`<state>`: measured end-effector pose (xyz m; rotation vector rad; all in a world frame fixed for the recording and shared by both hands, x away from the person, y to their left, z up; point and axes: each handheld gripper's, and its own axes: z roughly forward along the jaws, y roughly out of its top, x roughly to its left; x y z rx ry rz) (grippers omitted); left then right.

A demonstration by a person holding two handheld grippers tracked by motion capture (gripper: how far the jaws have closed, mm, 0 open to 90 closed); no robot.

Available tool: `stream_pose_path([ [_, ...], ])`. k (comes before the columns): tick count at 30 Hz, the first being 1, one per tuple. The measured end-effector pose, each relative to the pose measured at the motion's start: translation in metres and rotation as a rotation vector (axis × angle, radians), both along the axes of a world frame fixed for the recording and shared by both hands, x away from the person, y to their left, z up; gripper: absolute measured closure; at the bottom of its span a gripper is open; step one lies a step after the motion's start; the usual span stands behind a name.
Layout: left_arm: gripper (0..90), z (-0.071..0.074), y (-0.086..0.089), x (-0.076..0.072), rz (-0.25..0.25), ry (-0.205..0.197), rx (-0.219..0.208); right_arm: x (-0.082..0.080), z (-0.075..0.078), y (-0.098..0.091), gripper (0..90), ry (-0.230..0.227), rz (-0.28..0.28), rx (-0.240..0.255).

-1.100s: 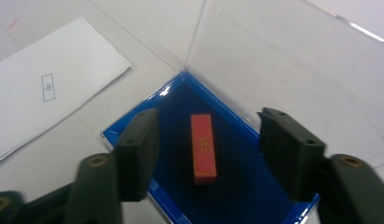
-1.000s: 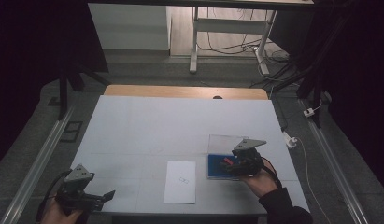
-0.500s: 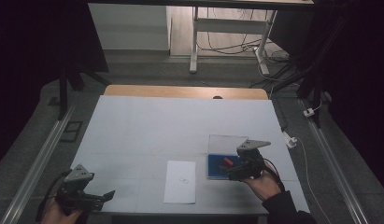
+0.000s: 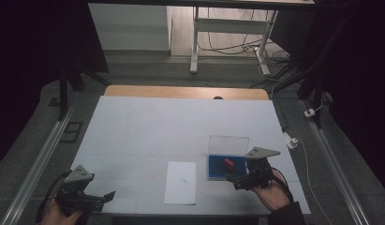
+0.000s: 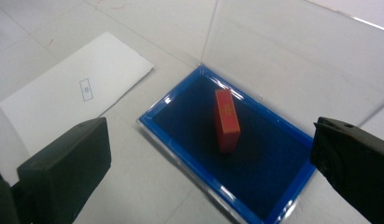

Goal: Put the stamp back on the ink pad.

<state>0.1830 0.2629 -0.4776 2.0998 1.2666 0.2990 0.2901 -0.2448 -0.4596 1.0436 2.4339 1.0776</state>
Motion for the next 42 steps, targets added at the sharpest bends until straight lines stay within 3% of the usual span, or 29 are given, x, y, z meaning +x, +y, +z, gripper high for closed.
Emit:
stream_pose_path([
  [14, 1.1, 0.0, 0.0, 0.0, 0.002, 0.001, -0.001, -0.021, 0.004, -0.022, 0.0, -0.025, -0.045, 0.014],
  [29, 1.0, 0.0, 0.001, 0.0, 0.005, 0.002, -0.008, -0.043, 0.004, -0.049, 0.0, -0.042, -0.134, 0.028],
  [42, 1.0, 0.0, 0.001, -0.001, 0.003, -0.001, -0.003, -0.057, 0.003, -0.061, 0.0, -0.016, -0.19, 0.03],
])
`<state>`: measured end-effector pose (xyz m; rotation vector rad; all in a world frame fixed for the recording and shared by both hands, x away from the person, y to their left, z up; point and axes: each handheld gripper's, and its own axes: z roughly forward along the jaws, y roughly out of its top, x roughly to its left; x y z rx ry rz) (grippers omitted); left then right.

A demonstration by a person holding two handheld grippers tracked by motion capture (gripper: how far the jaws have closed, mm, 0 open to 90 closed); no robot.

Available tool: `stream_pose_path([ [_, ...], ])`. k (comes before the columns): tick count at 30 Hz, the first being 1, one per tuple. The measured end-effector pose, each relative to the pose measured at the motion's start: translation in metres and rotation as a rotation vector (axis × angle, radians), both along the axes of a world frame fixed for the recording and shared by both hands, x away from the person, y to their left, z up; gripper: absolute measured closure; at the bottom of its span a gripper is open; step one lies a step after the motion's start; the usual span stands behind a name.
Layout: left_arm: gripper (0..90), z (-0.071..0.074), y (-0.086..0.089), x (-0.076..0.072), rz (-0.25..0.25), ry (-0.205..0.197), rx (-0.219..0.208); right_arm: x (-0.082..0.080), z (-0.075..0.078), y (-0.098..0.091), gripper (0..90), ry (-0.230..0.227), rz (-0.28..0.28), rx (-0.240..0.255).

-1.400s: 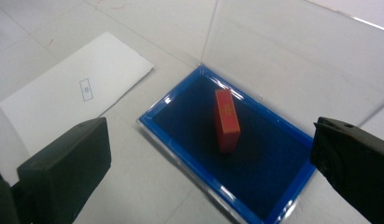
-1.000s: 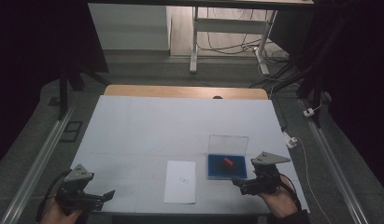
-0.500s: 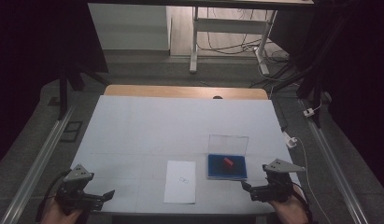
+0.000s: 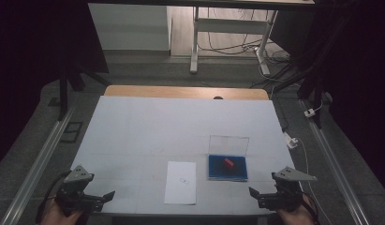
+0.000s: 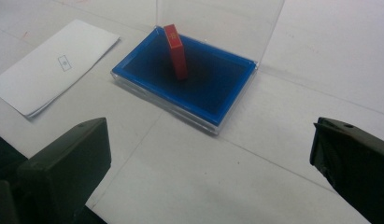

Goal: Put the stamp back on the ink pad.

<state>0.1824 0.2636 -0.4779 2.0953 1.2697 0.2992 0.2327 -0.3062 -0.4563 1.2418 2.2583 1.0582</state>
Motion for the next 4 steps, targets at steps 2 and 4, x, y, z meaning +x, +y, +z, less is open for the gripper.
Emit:
stream_pose_path([
  [2, 1.0, 0.0, -0.0001, 0.0001, -0.001, 0.0, 0.0, 0.0007, -0.0004, 0.0002, 0.0, 0.009, 0.001, -0.001],
  [4, 1.0, 0.0005, -0.0006, 0.0007, -0.001, -0.001, 0.001, 0.0014, -0.0012, 0.0005, 0.0, 0.012, 0.006, -0.009],
])
